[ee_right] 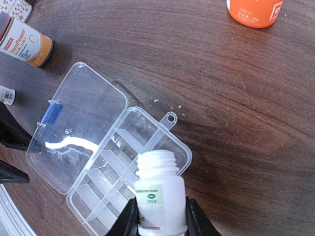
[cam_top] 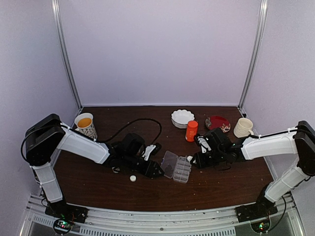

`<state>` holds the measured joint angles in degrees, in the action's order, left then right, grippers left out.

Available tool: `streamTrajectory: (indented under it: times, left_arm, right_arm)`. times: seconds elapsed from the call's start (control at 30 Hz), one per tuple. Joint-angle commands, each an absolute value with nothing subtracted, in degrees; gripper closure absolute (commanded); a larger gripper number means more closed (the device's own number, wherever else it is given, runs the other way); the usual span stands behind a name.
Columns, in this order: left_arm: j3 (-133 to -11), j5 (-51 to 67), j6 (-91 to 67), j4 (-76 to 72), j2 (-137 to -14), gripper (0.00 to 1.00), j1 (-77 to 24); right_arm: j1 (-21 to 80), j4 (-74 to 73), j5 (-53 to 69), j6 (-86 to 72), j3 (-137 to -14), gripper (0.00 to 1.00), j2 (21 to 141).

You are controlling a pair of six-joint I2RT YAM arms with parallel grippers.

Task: Sort the pills into containers
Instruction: Pour the pill into the compartment of the pill container.

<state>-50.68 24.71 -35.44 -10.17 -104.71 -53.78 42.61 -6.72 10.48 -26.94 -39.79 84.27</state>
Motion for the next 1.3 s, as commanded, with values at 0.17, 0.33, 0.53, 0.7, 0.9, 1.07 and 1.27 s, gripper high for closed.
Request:
streamTrajectory:
  times: [0.17,0.33,0.53,0.7,0.9,1.07,1.27]
  left_arm:
    - [-51.06,25.22,-35.15,-11.18,-105.22,0.55,-53.61]
    - [-51.19,25.18,-35.17,-11.17,-105.37,0.55,-53.57]
    - [-51.16,25.24,-35.29,-11.26,-105.4,0.55,-53.58]
    - [-51.4,25.29,-34.99,-10.83,-105.37,0.55,-53.56]
    - [-51.24,25.2,-35.17,-11.13,-105.47,0.55,-53.56]
    - [-51.32,25.09,-35.11,-11.01,-105.47,0.55,-53.54]
    - [-51.16,25.02,-35.24,-11.23,-105.47,0.55,-53.61]
  right_arm:
    - [42.28,-9.53,10.13,-25.97,-42.17,1.0,86.24]
    - [42.27,-7.97,9.9,-26.37,-41.27,1.0,82.13]
    - [42.27,-9.17,10.97,-25.55,-42.27,1.0,85.6]
    - [42.27,-9.3,9.67,-25.64,-42.07,1.0,82.17]
    - [42.27,-9.62,10.35,-25.73,-42.33,1.0,86.16]
    - [42.28,-11.25,8.27,-25.0,-43.43,1.0,80.97]
    - [42.28,-7.8,11.35,-26.7,-40.96,1.0,86.92]
